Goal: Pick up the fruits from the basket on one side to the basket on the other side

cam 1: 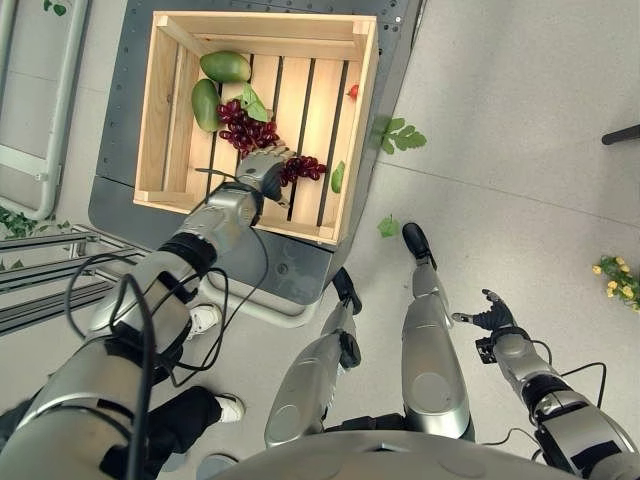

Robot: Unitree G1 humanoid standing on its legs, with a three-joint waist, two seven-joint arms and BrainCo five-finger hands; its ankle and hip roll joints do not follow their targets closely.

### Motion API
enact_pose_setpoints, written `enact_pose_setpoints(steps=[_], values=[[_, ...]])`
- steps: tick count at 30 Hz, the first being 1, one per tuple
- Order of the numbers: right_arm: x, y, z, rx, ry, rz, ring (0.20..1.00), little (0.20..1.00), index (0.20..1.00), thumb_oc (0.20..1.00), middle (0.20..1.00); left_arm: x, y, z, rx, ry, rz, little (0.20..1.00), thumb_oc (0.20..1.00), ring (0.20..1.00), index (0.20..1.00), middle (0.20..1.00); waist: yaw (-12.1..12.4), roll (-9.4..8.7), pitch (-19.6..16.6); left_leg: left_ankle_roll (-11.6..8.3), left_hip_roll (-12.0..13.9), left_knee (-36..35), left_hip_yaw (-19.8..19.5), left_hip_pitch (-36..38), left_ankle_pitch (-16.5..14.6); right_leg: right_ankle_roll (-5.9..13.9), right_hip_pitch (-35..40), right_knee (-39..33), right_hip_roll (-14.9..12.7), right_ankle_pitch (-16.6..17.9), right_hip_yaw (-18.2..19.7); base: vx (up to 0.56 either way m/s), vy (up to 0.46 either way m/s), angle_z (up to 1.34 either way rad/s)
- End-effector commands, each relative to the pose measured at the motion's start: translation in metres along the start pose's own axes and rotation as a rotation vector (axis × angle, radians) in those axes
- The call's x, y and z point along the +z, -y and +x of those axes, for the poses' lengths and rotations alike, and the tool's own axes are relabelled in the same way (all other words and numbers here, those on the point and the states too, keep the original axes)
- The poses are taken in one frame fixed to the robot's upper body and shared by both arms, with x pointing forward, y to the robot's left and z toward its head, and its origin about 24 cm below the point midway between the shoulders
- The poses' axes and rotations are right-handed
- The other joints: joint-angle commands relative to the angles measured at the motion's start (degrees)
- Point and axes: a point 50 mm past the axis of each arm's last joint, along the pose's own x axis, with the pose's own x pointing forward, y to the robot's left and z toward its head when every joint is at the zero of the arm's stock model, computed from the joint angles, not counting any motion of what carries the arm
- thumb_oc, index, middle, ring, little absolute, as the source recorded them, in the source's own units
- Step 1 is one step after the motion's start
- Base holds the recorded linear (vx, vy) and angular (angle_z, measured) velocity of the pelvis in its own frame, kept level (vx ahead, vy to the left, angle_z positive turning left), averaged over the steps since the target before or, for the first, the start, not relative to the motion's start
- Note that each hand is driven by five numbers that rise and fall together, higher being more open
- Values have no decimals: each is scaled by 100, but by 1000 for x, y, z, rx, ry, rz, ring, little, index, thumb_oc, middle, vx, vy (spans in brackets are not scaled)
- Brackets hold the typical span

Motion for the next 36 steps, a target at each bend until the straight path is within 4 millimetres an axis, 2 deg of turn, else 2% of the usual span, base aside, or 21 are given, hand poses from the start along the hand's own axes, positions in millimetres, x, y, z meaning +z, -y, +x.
enact_pose_setpoints(steps=[1,5,10,20,27,36], values=[[-10,10,-3,-41,-7,31,1000,1000,1000,1000,1000,-46,-32,-11,146,-143,-13,1000,1000,1000,1000,1000,48,-238,170,-96,144,11,6,198,-316,74,-163,18,89,-111,-115,-22,-36,-3],[-8,4,-4,-25,3,40,1000,1000,1000,1000,1000,-63,-38,-20,205,-193,-28,1000,1000,1000,1000,1000,87,-333,170,-102,153,11,4,121,-303,64,-235,18,122,-92,-121,-4,-5,1],[-7,0,-4,-14,13,38,1000,1000,1000,1000,1000,-64,-43,-22,242,-193,-39,1000,1000,1000,1000,1000,101,-417,195,-100,149,14,14,61,-301,59,-321,18,152,-73,-97,0,0,0],[3,-4,-4,-14,54,65,1000,1000,1000,1000,1000,-50,-53,-16,301,-143,-30,1000,1000,1000,1000,1000,102,-554,239,-87,172,12,50,-96,-284,65,-501,18,189,-39,-38,-2,1,-1],[4,-2,-5,-23,68,69,1000,1000,1000,1000,1000,-35,-57,-20,337,-45,-9,1000,1000,1000,1000,1000,155,-550,208,-83,178,13,37,-135,-285,53,-558,18,211,-53,-9,0,0,0],[5,0,-5,-35,78,71,1000,1000,1000,1000,1000,-29,-56,-21,346,-12,34,1000,1000,1000,1000,1000,170,-558,208,-83,169,9,4,-217,-275,46,-639,18,237,-35,-8,0,0,0]])
